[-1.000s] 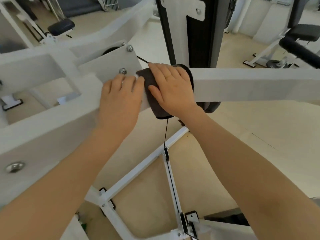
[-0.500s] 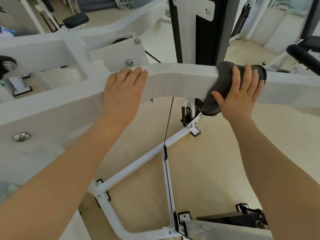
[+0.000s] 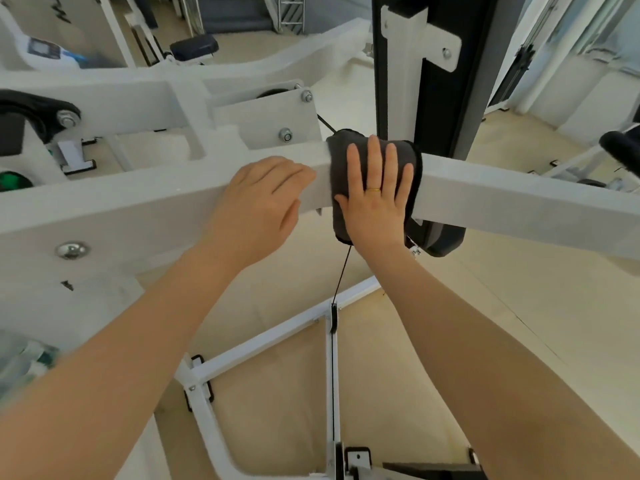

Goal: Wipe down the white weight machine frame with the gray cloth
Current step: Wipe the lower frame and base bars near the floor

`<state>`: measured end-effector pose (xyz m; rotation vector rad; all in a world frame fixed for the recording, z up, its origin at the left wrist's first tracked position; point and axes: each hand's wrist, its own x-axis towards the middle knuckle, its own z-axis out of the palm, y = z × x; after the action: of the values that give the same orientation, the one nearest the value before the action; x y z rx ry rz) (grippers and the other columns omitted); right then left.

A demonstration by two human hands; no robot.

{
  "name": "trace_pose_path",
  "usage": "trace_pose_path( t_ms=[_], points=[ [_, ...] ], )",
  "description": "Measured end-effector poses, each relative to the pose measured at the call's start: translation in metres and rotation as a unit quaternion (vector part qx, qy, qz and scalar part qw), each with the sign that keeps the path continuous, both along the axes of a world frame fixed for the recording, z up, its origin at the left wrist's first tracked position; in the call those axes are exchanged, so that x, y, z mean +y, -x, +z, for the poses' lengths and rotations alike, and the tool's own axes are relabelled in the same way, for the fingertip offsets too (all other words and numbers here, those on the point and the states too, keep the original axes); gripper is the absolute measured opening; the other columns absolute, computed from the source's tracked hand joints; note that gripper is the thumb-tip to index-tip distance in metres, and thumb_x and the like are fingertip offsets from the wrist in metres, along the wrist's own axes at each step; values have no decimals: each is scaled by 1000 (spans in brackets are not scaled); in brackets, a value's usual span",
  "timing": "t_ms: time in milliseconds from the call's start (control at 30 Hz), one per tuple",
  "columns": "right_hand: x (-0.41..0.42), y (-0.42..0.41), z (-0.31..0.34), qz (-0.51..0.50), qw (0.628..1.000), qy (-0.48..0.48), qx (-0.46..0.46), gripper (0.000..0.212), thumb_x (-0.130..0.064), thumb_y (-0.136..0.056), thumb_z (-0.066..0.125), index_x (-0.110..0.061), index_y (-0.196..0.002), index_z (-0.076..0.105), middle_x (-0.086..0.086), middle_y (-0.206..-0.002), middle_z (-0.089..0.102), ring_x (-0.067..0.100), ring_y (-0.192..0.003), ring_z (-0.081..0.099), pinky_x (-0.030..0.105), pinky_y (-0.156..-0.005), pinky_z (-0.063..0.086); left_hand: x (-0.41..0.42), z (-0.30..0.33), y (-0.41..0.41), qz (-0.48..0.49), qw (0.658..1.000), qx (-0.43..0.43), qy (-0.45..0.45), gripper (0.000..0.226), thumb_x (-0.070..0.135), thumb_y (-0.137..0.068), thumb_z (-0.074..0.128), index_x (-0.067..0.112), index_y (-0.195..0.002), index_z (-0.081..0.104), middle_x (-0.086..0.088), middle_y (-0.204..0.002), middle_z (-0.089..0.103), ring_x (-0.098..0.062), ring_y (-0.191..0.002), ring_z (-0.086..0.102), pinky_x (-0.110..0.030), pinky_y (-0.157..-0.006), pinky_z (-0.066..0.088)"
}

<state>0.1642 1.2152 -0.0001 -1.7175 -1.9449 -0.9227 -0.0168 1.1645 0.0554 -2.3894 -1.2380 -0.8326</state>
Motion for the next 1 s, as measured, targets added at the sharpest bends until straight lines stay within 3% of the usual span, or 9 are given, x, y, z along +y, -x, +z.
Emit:
trace_pose_path(
  t_ms=[167, 233, 333, 400, 567, 667, 767, 867, 1000],
  points=[
    [1, 9, 11, 93, 995, -39, 26, 48, -27, -87, 47, -7, -130, 52, 15, -131, 54, 34, -122, 51, 50, -105, 30, -40, -16, 27, -3, 1000, 14, 16, 29, 0, -79, 50, -2, -103, 66, -14, -104, 66, -31, -98, 59, -38, -84, 45],
    [0, 19, 20, 119, 989, -54, 69, 36, -13, -85, 55, -4, -119, 61, 13, -122, 61, 32, -114, 57, 49, -100, 38, -57, -17, 37, -2, 997, 19, 73, 28, 2, -80, 47, -1, -99, 68, -13, -99, 68, -30, -86, 65, -38, -72, 51],
    [-11, 38, 38, 182, 965, 25, 187, 33, 1, -86, 47, -2, -117, 60, 14, -121, 61, 31, -117, 55, 43, -105, 34, -82, -11, 47, 1, 988, 17, 151, 33, 9, -82, 40, 2, -91, 70, -9, -90, 70, -27, -62, 65, -35, -50, 53],
    [-24, 53, 49, 223, 943, 61, 241, 34, 1, -88, 45, -2, -119, 58, 14, -121, 61, 30, -115, 54, 39, -102, 34, -98, -3, 52, 15, 987, 5, 157, 33, 11, -82, 39, 2, -90, 70, -8, -89, 70, -25, -56, 63, -33, -47, 51],
    [-84, 96, 58, 256, 892, 97, 361, 33, -14, -97, 39, -9, -128, 51, 11, -116, 61, 32, -102, 56, 44, -83, 44, -139, 10, 63, 86, 986, -62, 126, 31, 12, -84, 42, 3, -101, 67, -10, -100, 67, -26, -62, 62, -31, -51, 51],
    [-121, 113, 54, 272, 883, 129, 361, 33, -18, -99, 36, -12, -129, 47, 8, -119, 59, 29, -102, 55, 39, -79, 43, -160, 9, 72, 121, 977, -115, 134, 34, 9, -89, 51, 7, -122, 55, -8, -118, 58, -26, -98, 58, -27, -76, 44],
    [-157, 125, 58, 286, 859, 148, 398, 29, -21, -99, 36, -12, -123, 49, 5, -107, 63, 25, -92, 58, 35, -69, 43, -181, 6, 80, 96, 973, -144, 155, 39, 14, -92, 51, 7, -131, 46, -9, -129, 50, -22, -115, 48, -15, -90, 28],
    [-198, 129, 62, 303, 839, 165, 420, 26, -19, -99, 38, -8, -118, 51, 8, -93, 64, 26, -81, 59, 40, -67, 46, -203, 4, 82, 54, 962, -192, 189, 39, 17, -94, 47, 7, -132, 44, -8, -129, 49, -16, -115, 46, -13, -92, 27],
    [-257, 126, 58, 303, 845, 212, 386, 25, -12, -95, 43, -2, -116, 51, 13, -92, 65, 28, -79, 61, 43, -69, 47, -233, -1, 67, -2, 929, -282, 241, 28, 21, -94, 43, 11, -119, 51, -2, -112, 55, -18, -104, 52, -27, -87, 41]
  ],
)
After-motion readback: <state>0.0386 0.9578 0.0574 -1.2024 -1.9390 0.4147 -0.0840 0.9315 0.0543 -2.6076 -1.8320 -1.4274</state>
